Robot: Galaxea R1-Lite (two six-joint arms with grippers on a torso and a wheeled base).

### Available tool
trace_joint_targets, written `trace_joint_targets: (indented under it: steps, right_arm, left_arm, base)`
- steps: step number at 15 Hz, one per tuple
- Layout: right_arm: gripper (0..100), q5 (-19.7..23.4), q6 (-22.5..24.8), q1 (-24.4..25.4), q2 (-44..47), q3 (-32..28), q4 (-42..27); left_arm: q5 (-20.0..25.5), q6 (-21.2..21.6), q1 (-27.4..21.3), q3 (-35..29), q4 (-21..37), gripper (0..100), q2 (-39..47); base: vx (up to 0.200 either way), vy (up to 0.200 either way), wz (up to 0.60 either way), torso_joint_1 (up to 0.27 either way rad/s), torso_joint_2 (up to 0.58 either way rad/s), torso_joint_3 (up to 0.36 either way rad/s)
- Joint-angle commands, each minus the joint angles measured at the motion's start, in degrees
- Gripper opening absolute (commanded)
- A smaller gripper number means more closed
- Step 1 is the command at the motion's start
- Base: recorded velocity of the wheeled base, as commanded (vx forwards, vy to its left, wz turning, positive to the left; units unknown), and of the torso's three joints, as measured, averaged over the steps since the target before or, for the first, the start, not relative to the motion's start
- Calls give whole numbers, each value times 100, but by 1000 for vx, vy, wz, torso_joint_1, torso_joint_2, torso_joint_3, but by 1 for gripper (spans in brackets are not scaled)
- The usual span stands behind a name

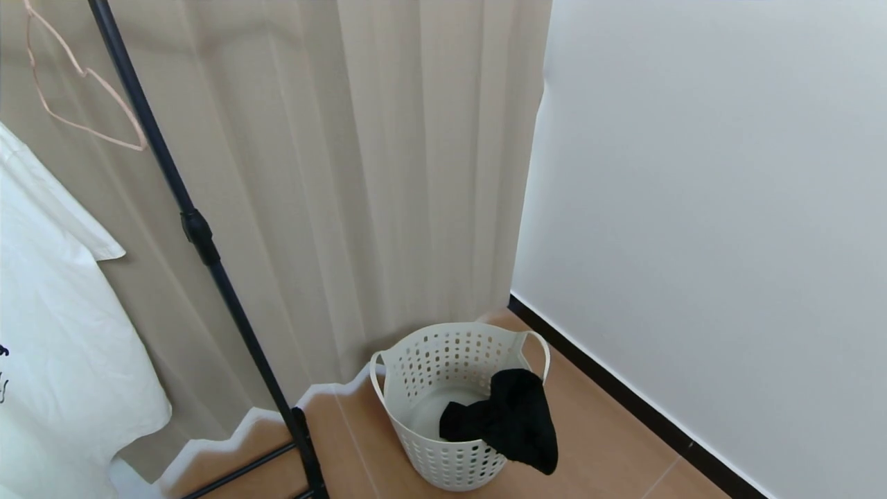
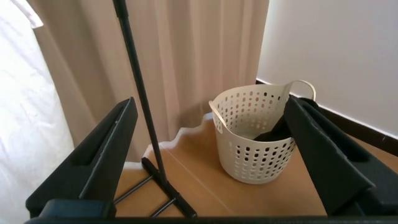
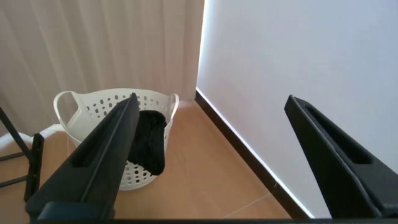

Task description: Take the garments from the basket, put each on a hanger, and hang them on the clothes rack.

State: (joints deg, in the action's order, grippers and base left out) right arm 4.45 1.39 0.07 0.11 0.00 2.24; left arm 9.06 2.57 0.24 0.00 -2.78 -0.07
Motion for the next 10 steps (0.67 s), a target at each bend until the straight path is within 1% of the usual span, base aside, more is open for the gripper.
trace_joint_targets:
  steps: [1, 7, 8, 10]
  right_arm:
    - [100, 3, 2, 1, -2, 0, 4]
    - [100, 3, 2, 1, -2, 0, 4]
    - [100, 3, 2, 1, -2, 0, 4]
    - [100, 3, -7, 1, -2, 0, 4]
  left_arm:
    - [-9, -2, 2, 0, -3, 100, 7]
    - [0, 6, 2, 0, -3, 100, 7]
    - [0, 6, 2, 0, -3, 100, 7]
    - [-9, -2, 2, 0, -3, 100, 7]
  base:
    - [0, 0, 0, 0, 0, 0]
    - [0, 0, 0, 0, 0, 0]
    - [0, 0, 0, -22, 207, 198]
    - [0, 0, 0, -15, 320, 308]
